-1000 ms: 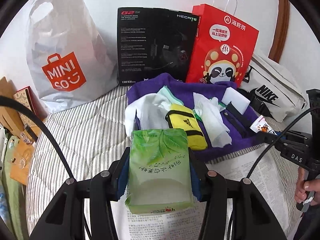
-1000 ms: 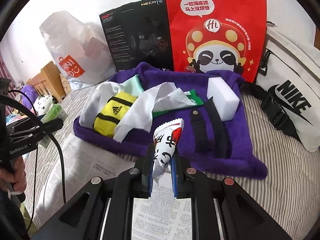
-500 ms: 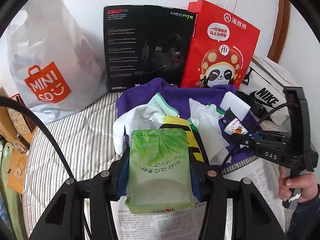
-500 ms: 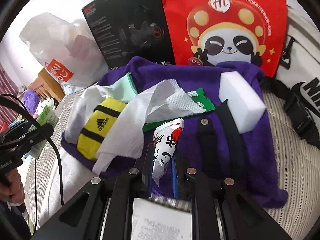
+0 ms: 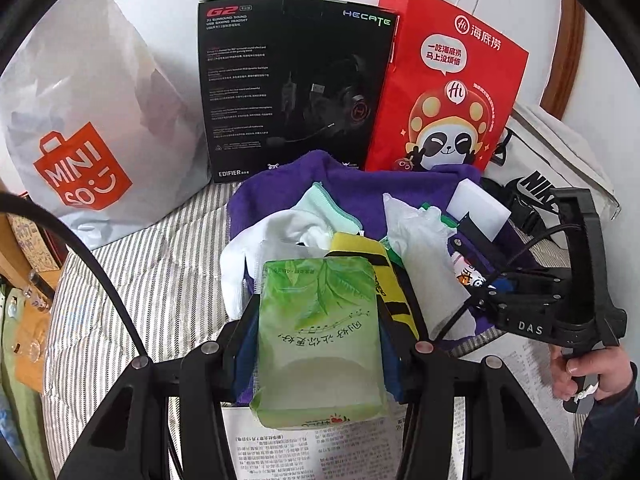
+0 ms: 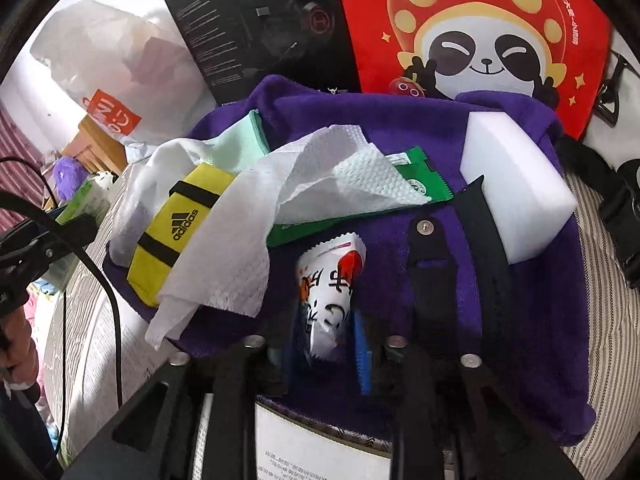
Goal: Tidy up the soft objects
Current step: 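Open the right tool releasing the sachet while the left tool lowers the green pack onto the towel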
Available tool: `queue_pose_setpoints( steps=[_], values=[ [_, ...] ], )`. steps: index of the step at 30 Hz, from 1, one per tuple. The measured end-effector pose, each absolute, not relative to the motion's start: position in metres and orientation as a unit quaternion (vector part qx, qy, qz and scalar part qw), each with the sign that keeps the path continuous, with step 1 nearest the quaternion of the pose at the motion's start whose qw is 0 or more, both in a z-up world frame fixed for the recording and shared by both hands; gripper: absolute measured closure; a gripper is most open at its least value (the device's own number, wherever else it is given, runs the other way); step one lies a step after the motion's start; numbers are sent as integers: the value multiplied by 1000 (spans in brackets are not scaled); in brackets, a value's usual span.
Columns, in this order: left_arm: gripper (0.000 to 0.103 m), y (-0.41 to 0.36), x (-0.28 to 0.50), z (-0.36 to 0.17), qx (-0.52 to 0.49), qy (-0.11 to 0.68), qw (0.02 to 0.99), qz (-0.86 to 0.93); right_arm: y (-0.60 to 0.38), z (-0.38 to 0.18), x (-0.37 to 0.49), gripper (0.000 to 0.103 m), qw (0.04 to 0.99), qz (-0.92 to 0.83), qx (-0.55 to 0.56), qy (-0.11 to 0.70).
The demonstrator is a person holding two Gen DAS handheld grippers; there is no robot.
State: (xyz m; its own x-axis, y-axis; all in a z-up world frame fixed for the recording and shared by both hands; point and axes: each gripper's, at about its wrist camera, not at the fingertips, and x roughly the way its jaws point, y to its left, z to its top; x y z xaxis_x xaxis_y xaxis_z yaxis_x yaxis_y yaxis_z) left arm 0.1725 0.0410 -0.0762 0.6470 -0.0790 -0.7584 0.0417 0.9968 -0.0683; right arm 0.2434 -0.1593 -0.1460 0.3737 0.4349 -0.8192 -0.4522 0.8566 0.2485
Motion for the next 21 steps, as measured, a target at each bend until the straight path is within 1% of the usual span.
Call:
queue_pose_setpoints(
  steps=[1, 3, 6, 10, 19, 20, 21],
  values=[
    [54, 40, 173, -77, -22, 420, 907, -33, -160, -145, 243, 60, 830, 266, -9, 490],
    [54, 38, 176, -78, -23, 422, 906, -35, -161, -143, 240, 50, 836, 262, -17, 483],
    [54, 36, 178, -81, -28, 424, 904, -35, -163, -141, 238, 48, 842, 258, -21, 474],
    [54, 27, 183, -86, -23, 432, 900, -41, -172, -137, 238, 41, 847, 255, -9, 466],
    [54, 5, 206, -96, -6, 448, 892, -52, -188, -126, 233, 38, 862, 237, -13, 448],
    [54, 3, 208, -98, -5, 451, 891, -54, -190, -125, 233, 36, 863, 236, -13, 447],
    [54, 0, 211, -101, -3, 453, 890, -56, -191, -125, 233, 33, 864, 236, -12, 446]
  ],
)
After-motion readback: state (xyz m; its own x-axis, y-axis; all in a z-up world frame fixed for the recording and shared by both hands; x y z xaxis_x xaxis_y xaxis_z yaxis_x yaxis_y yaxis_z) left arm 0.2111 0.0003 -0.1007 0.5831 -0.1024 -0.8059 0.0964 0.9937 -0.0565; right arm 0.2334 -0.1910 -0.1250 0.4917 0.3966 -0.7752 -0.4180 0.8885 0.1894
